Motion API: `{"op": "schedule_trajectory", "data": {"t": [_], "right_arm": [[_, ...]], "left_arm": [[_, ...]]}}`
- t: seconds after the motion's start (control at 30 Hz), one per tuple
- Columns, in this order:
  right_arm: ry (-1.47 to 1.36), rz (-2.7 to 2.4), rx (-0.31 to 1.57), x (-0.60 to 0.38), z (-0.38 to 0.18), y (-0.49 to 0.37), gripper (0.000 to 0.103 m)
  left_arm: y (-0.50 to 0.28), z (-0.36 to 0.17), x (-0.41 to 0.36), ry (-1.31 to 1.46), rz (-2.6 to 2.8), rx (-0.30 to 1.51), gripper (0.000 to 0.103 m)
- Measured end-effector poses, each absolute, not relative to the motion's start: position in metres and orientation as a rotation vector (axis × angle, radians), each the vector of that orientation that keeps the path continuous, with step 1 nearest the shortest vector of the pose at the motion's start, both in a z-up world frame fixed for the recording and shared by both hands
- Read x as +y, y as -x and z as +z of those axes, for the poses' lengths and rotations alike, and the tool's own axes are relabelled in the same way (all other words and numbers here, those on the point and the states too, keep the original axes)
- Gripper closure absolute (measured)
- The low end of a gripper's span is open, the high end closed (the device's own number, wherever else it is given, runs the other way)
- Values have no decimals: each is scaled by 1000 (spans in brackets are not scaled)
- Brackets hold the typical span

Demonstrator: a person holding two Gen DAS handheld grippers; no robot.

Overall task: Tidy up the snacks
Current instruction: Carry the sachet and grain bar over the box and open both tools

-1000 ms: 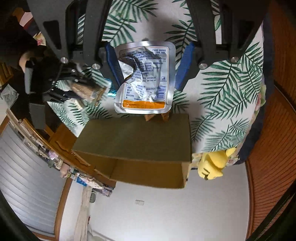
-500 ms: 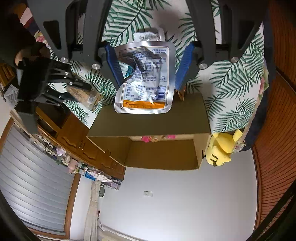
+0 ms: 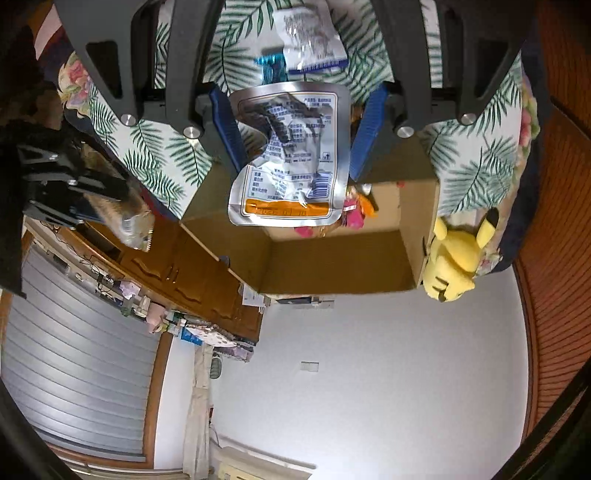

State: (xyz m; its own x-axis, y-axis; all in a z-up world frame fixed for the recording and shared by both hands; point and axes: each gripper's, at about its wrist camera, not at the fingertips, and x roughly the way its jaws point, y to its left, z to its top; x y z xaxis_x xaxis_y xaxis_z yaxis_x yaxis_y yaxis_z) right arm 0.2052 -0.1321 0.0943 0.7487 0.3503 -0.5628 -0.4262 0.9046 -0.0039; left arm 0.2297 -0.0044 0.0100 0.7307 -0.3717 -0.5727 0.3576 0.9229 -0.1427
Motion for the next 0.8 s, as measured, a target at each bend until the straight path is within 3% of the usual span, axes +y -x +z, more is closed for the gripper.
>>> {"op": "schedule_trajectory", "data": {"t": [0.43, 0.8], "right_arm": [[163, 414, 510, -132, 137, -228, 59], [202, 401, 525, -122, 123, -262, 59]], "left_arm": [[-294, 22, -15, 35, -416, 623, 46], [-347, -4, -12, 64, -389, 679, 46]]}}
